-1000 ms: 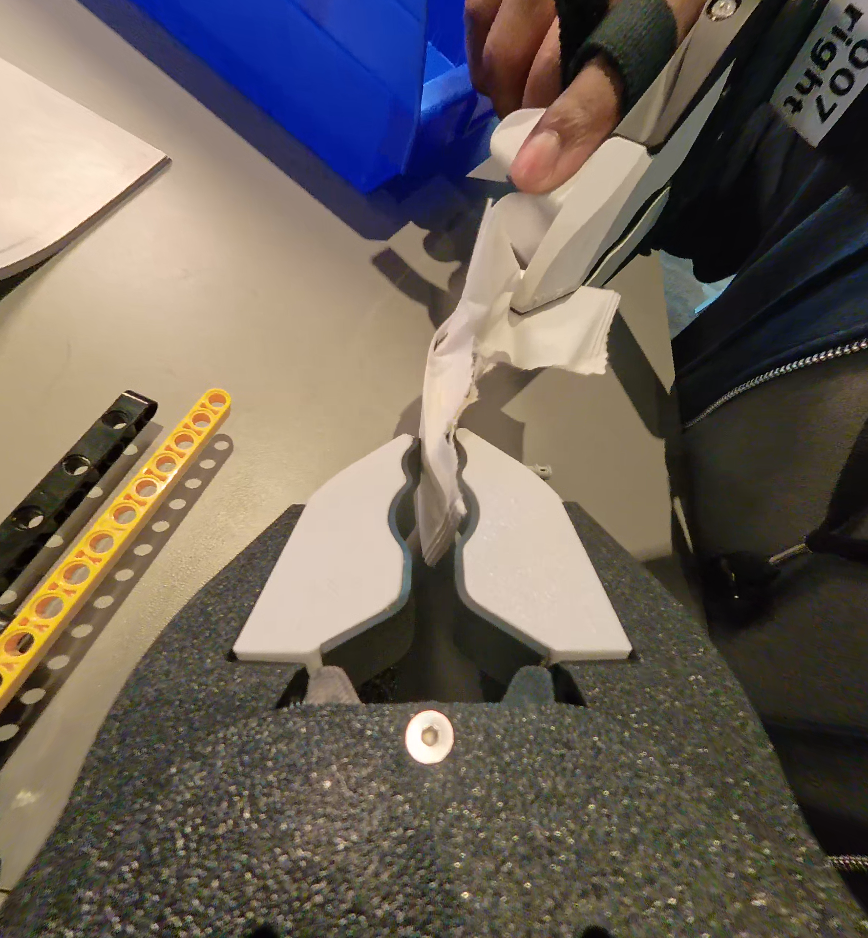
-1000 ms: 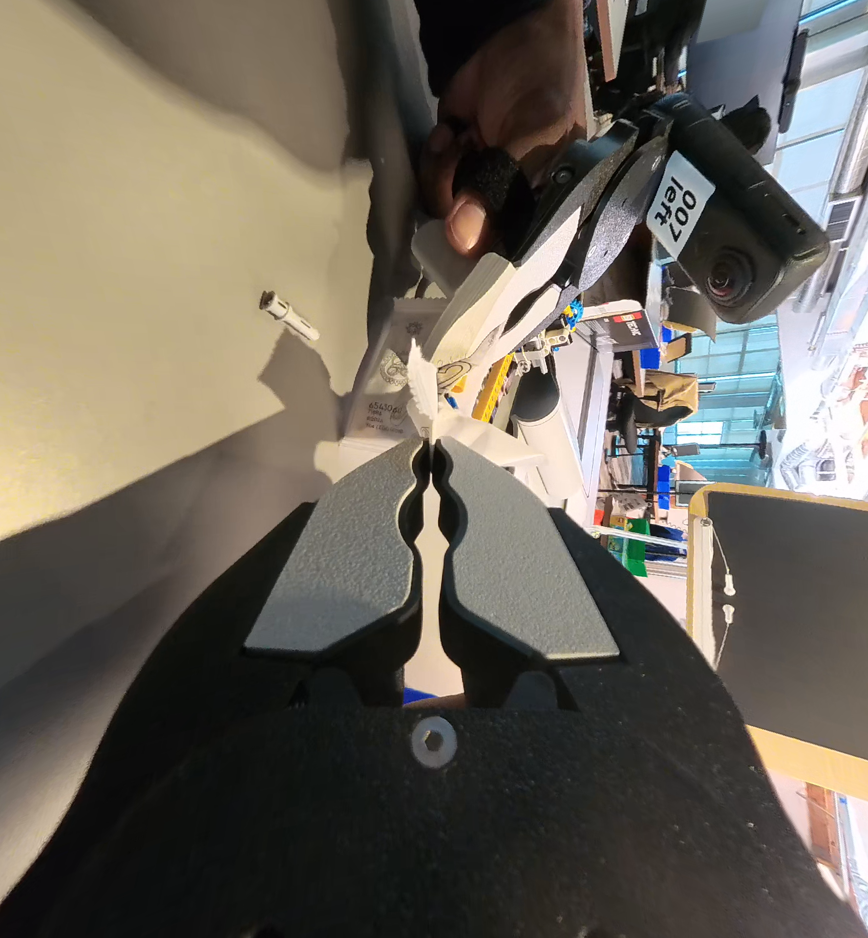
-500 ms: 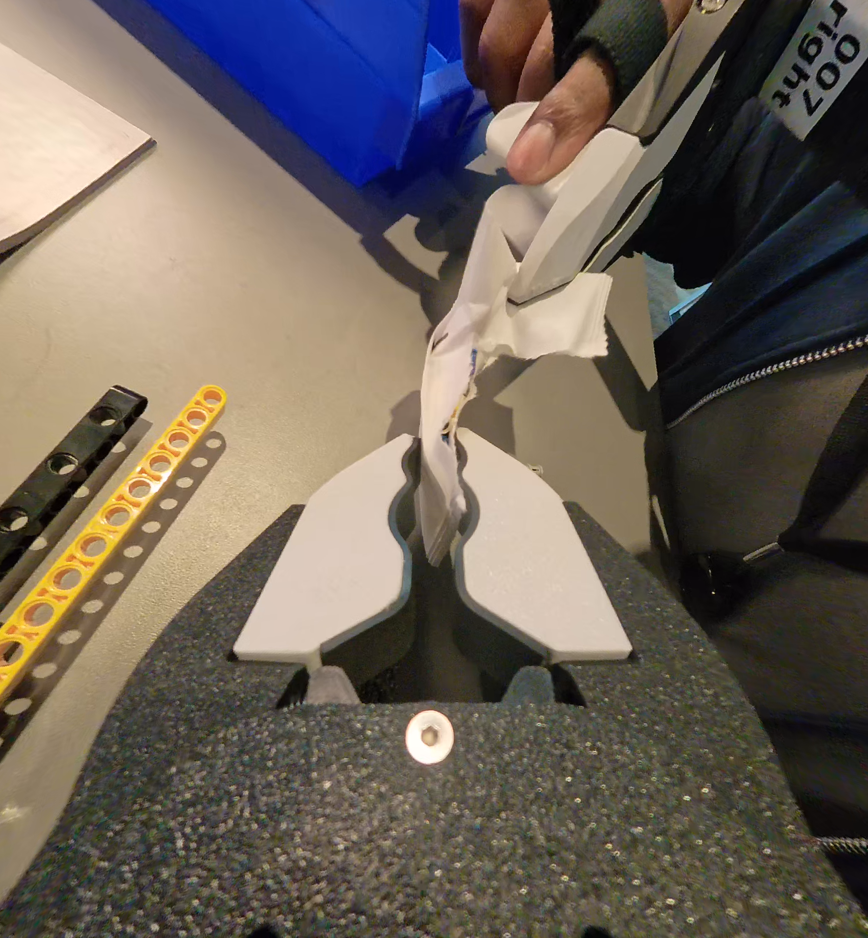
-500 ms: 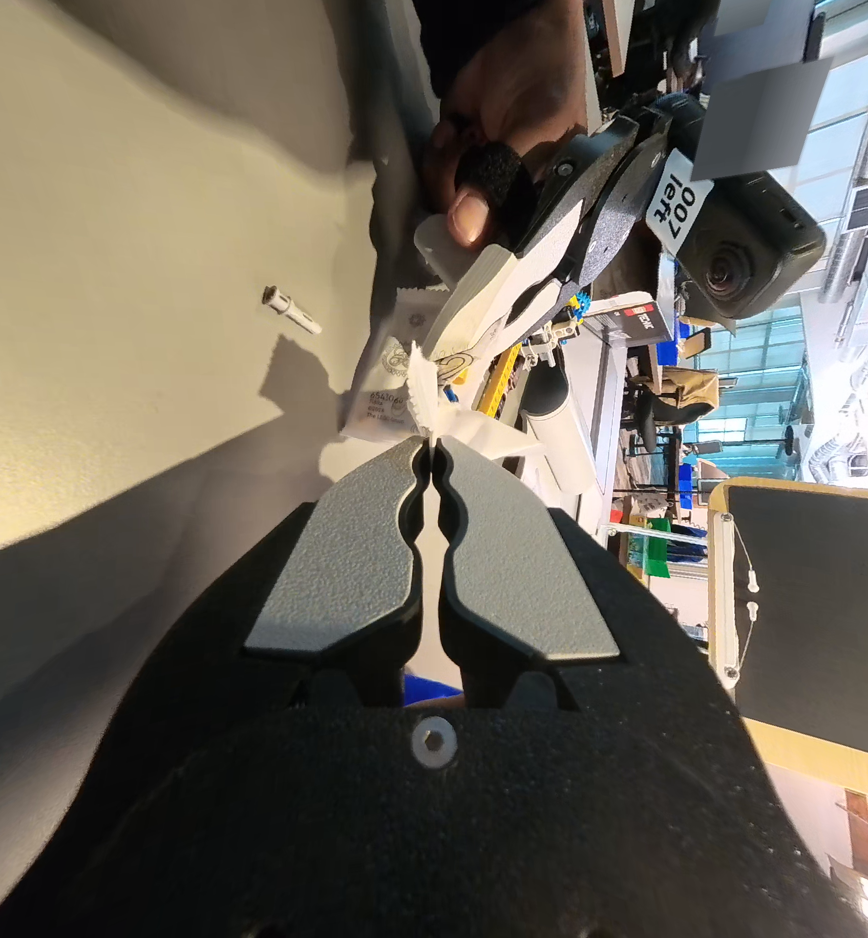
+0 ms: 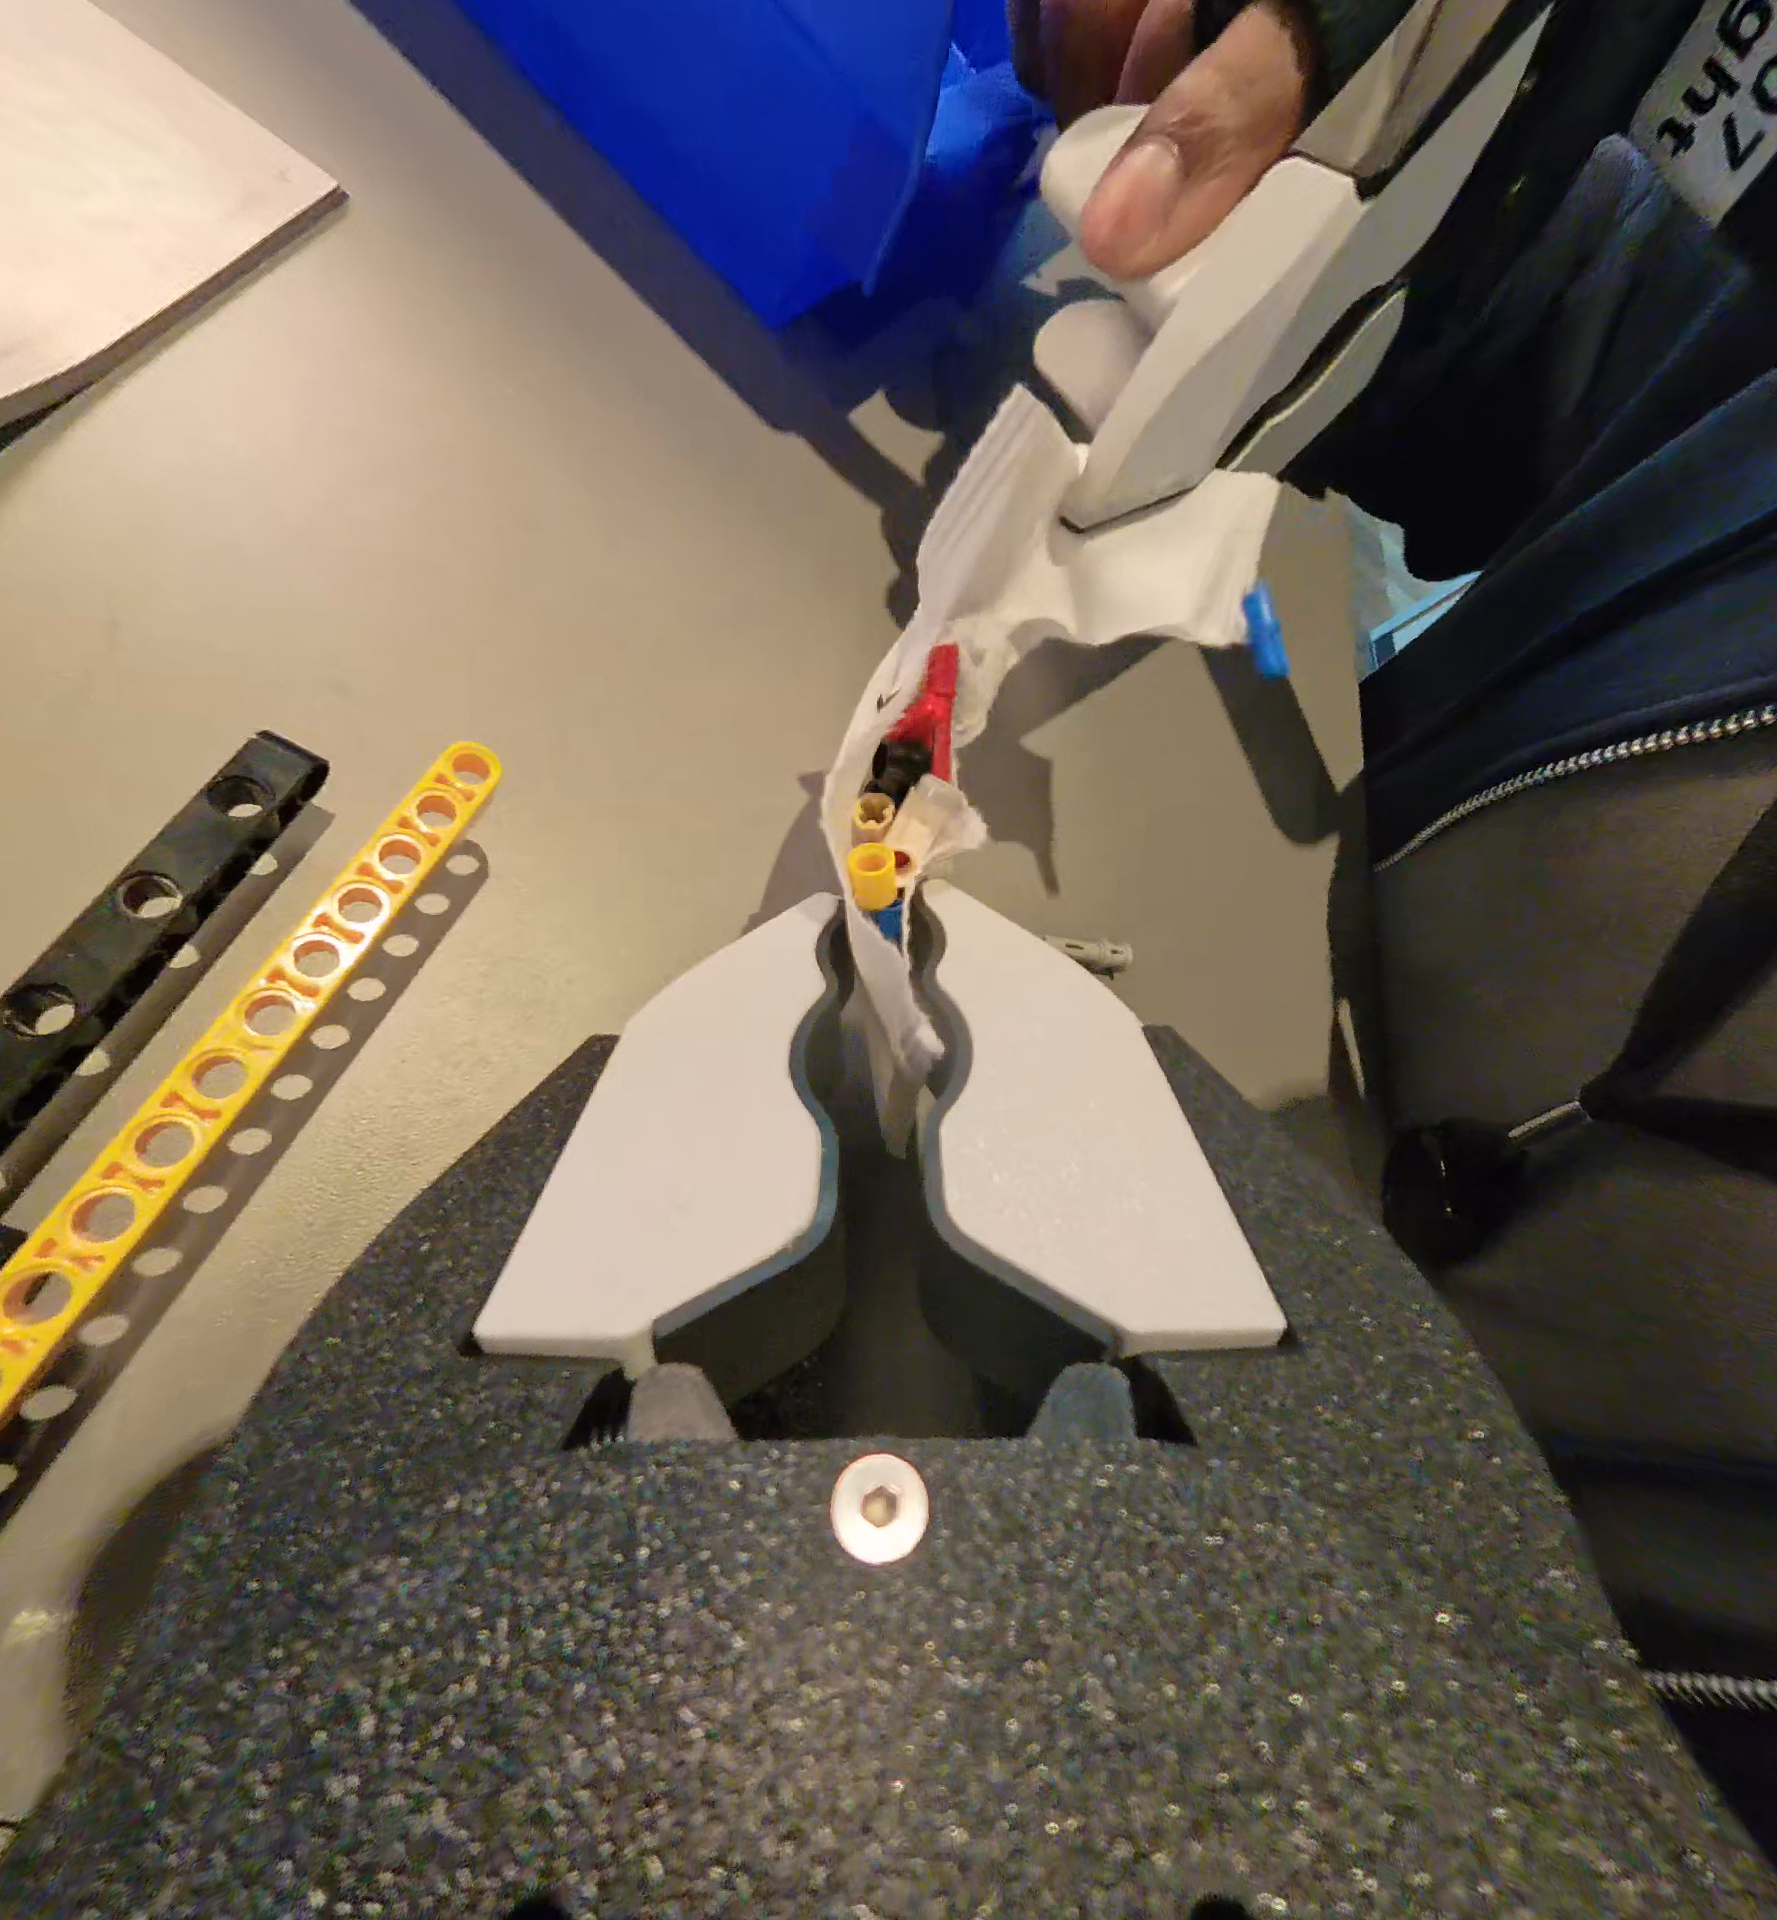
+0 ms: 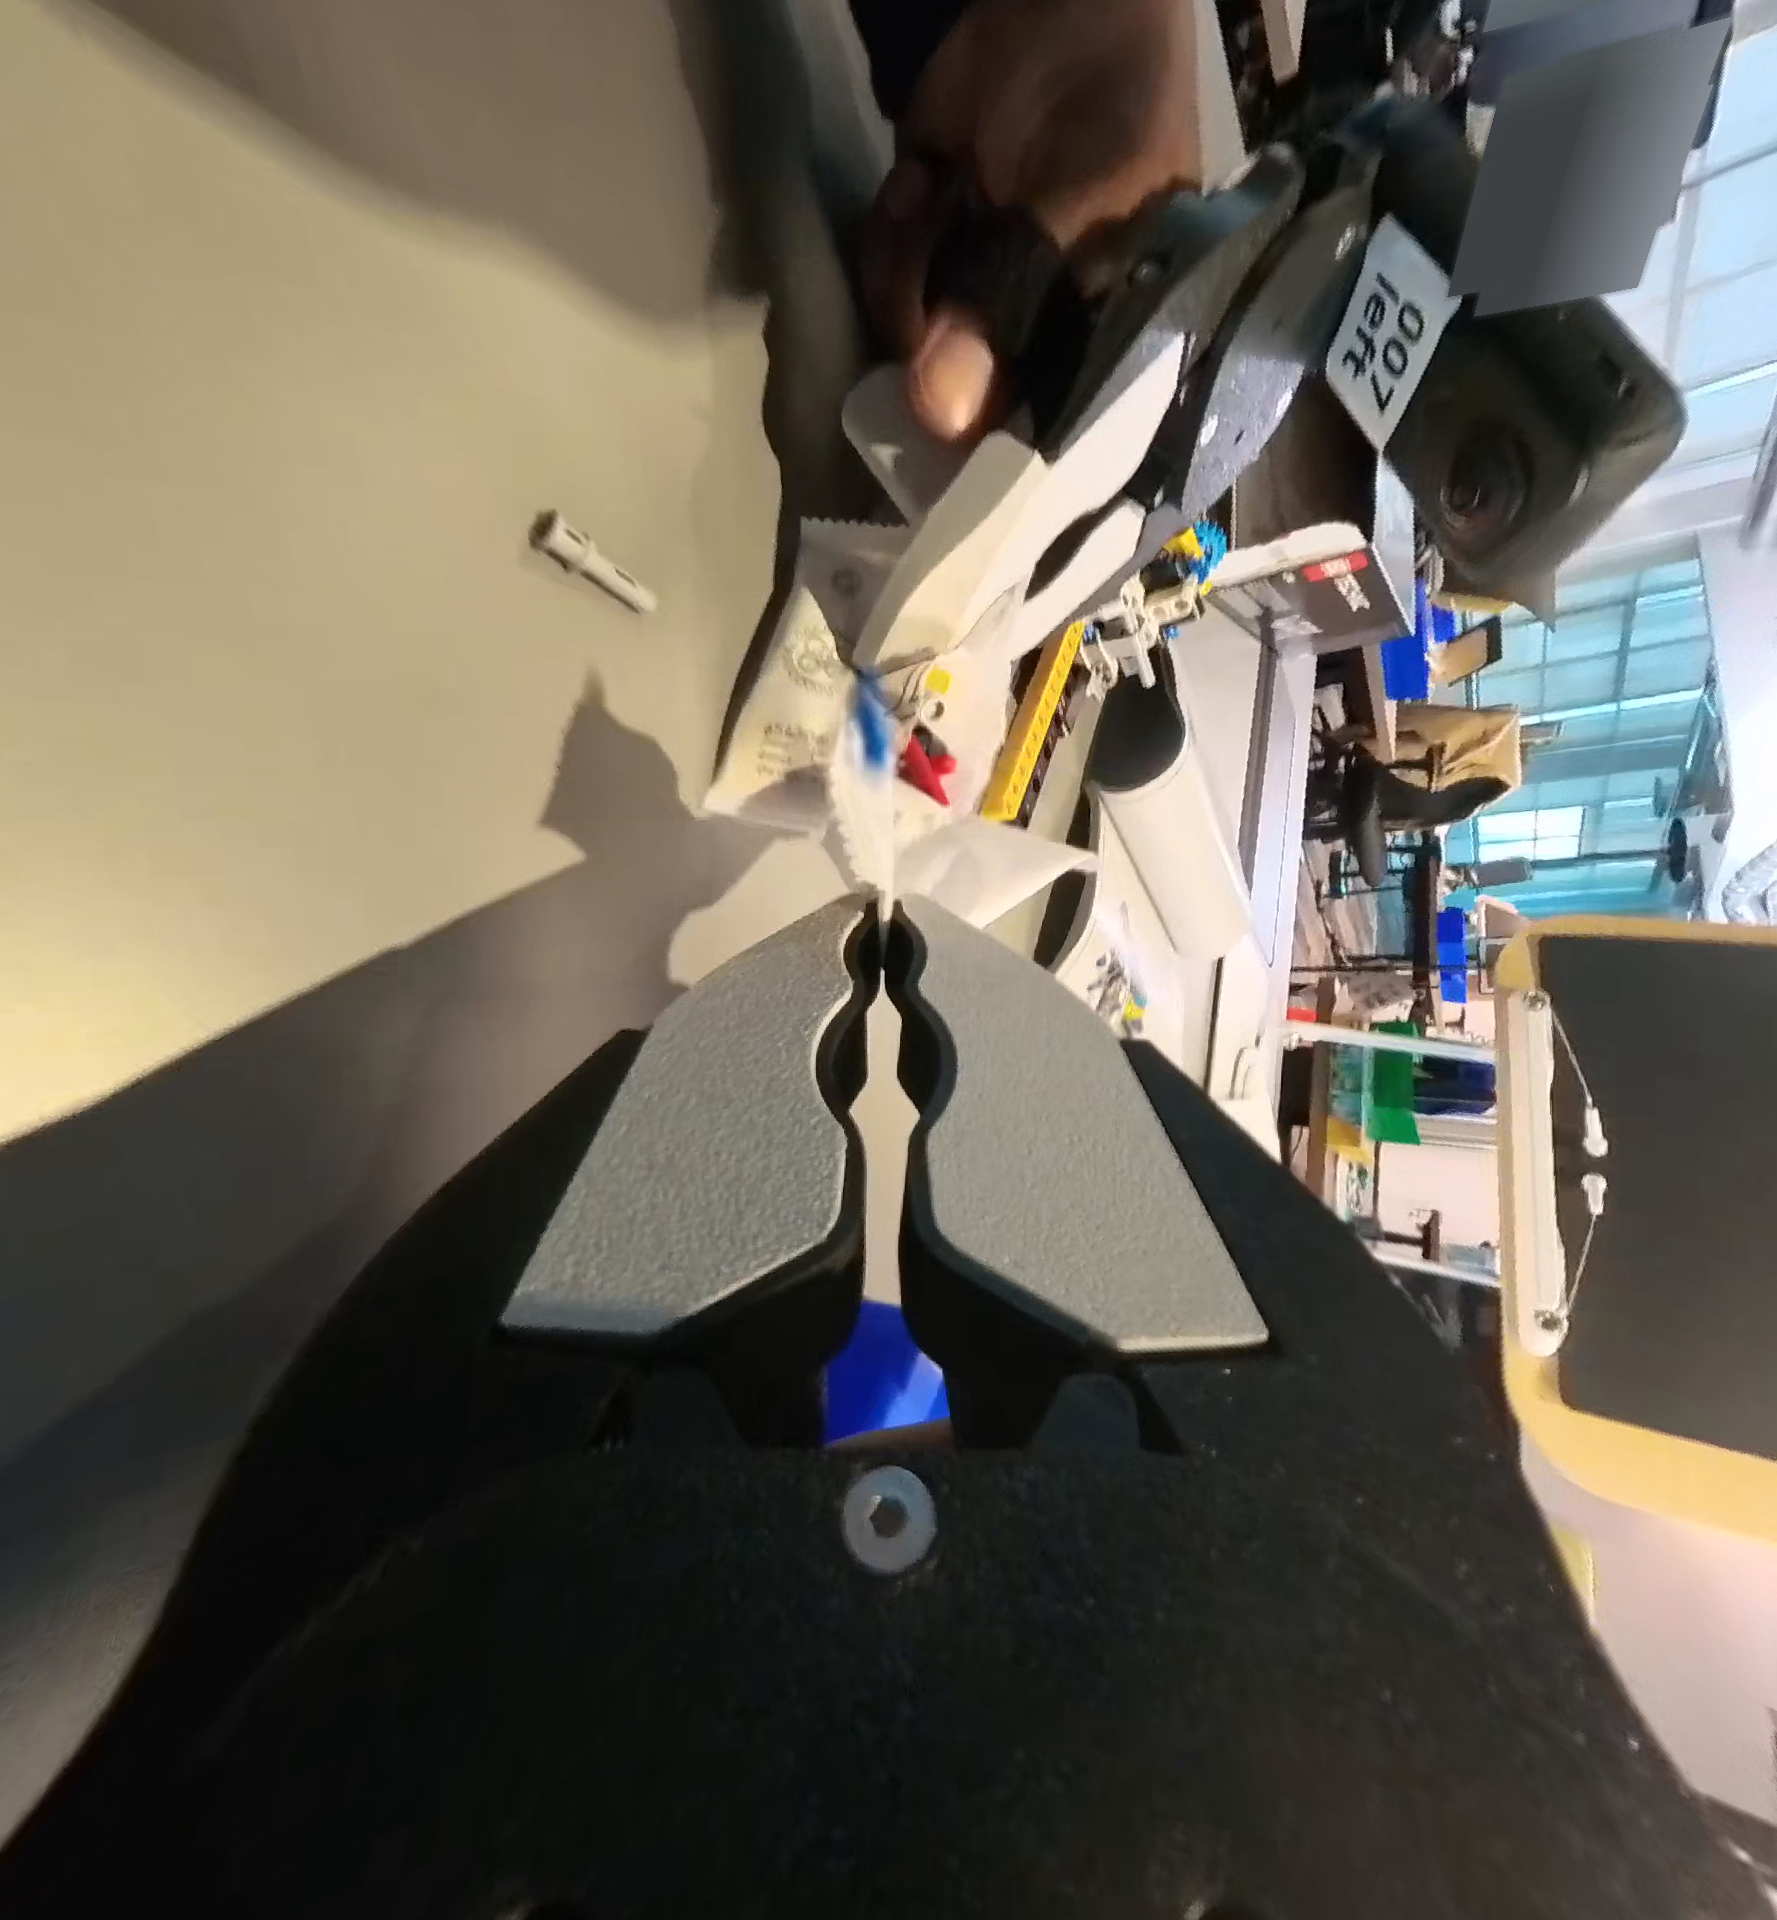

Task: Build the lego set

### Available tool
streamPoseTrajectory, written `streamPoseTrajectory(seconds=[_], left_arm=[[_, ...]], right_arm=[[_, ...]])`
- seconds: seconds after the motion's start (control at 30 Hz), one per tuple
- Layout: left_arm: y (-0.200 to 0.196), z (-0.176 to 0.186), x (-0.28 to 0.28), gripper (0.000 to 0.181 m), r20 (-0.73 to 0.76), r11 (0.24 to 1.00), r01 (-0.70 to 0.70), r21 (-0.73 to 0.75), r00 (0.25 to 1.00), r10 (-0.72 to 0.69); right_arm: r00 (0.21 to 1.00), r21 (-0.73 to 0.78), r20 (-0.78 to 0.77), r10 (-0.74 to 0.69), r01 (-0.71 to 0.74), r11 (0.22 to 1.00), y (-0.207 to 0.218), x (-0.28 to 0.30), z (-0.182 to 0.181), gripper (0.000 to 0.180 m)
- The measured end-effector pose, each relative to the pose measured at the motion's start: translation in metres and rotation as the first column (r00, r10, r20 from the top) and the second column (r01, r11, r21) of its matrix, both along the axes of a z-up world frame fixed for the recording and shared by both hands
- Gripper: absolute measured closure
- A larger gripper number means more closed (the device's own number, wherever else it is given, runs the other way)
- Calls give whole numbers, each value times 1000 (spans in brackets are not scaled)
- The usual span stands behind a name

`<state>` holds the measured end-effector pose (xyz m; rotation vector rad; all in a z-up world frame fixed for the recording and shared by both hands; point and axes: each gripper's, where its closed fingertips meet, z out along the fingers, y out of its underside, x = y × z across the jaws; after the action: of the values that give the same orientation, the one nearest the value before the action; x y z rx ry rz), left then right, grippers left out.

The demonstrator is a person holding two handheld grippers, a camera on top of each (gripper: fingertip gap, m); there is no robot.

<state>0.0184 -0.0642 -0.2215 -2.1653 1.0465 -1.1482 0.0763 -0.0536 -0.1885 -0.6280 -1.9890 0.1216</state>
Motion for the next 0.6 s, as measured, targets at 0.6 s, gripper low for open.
streamPoseTrajectory(seconds=[0.6], left_arm=[[6,3,-3,170,16,998,-60,8,998,60]], right_arm=[[998,93,8,-60,59,994,11,-4,-9,180]])
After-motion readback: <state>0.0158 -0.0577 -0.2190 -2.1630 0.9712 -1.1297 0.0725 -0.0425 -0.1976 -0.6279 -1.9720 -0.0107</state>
